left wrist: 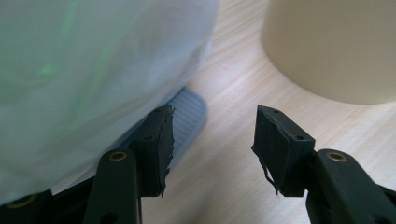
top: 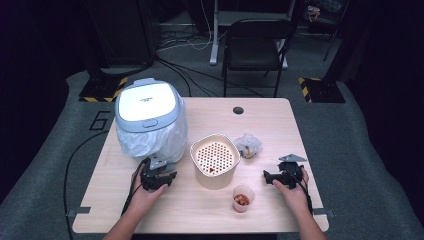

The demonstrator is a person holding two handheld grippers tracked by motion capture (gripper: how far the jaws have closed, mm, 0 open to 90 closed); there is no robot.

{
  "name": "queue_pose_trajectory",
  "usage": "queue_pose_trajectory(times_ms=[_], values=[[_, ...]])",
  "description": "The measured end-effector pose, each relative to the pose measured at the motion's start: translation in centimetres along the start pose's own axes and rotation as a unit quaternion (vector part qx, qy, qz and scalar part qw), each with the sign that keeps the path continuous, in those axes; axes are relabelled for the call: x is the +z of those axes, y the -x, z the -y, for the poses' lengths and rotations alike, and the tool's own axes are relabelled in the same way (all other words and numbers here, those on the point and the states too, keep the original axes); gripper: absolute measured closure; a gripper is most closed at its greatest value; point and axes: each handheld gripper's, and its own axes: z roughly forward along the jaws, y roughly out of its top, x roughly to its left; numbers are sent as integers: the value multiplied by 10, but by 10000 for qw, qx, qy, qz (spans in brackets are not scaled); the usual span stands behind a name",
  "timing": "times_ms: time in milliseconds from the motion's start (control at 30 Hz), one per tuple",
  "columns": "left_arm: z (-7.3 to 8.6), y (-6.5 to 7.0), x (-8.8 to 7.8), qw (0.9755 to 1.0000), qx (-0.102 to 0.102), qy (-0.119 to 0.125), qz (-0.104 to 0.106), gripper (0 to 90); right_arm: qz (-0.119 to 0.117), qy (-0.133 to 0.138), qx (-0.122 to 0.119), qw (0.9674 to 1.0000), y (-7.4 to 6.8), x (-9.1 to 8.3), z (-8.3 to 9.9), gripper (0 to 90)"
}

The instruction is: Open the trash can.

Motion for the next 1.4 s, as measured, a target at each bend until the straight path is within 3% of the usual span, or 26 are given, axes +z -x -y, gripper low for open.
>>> queue_pose_trajectory(times_ms=[100,200,433,500,533,600,733,767,800,967,1167,1300,1400], values=[[2,-1,1,10000,35,13,27,468,5,1,1,10000,0,0,0,0],[4,-2,2,9997,-173,115,133,468,5,1,0,10000,0,0,0,0],[7,-2,5,9996,-162,186,119,474,5,2,-1,10000,0,0,0,0],[7,-3,4,9999,-59,84,81,474,5,1,-1,10000,0,0,0,0],[9,-2,6,9998,-23,188,45,474,5,2,-1,10000,0,0,0,0],[9,0,6,9997,-106,202,70,474,5,2,-2,10000,0,0,0,0],[11,1,7,9999,12,132,44,474,5,1,-1,10000,0,0,0,0],[10,-3,7,9993,367,102,-19,474,6,2,0,10000,0,0,0,0],[14,1,9,9999,68,109,-2,473,5,1,-1,10000,0,0,0,0],[16,0,13,9999,114,115,20,473,4,2,-2,10000,0,0,0,0],[18,0,13,9998,27,179,33,473,4,2,-2,10000,0,0,0,0],[19,0,13,9996,125,235,27,473,6,2,0,10000,0,0,0,0],[20,0,12,9997,58,224,61,472,5,1,-1,10000,0,0,0,0]])
